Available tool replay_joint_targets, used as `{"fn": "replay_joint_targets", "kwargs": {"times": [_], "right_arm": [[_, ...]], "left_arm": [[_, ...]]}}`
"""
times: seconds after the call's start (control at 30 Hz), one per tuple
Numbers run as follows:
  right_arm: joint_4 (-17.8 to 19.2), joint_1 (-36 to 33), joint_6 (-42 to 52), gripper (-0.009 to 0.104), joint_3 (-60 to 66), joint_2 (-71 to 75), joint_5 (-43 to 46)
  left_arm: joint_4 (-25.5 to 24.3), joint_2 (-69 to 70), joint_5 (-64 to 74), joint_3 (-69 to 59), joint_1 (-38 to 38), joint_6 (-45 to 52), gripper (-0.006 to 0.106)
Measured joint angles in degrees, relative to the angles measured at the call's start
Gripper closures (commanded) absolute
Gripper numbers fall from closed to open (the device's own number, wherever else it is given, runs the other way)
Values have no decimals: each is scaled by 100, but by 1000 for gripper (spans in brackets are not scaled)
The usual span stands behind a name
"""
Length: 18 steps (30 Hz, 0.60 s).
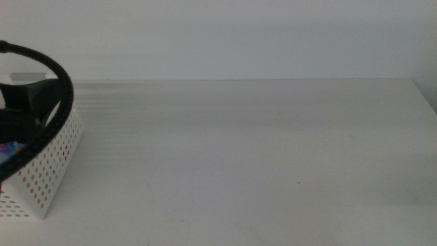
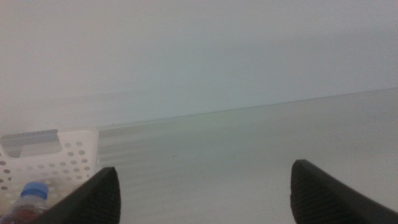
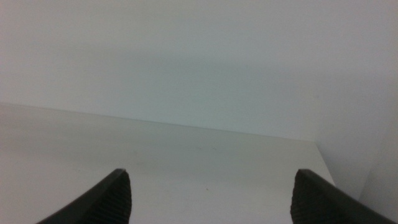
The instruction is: Use arms to grab the bottles and put them into the dustbin to the left of the table.
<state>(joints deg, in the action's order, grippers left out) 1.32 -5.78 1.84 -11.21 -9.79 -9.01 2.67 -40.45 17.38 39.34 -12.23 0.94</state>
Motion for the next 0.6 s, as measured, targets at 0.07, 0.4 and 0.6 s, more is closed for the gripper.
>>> {"fn": "replay_joint_targets", "kwargs": {"times": [0.07, 0.4, 0.6], "right_arm": [[0, 0, 0, 28, 0, 0, 0], [0, 4, 0, 28, 2, 0, 0], [0, 207, 0, 28, 186, 223, -47]], "left_arm": [[0, 0, -6, -37, 0, 0, 10], [-101, 766, -25, -932, 8, -4, 10], [-390, 1925, -25, -2022, 486, -4, 10]]}}
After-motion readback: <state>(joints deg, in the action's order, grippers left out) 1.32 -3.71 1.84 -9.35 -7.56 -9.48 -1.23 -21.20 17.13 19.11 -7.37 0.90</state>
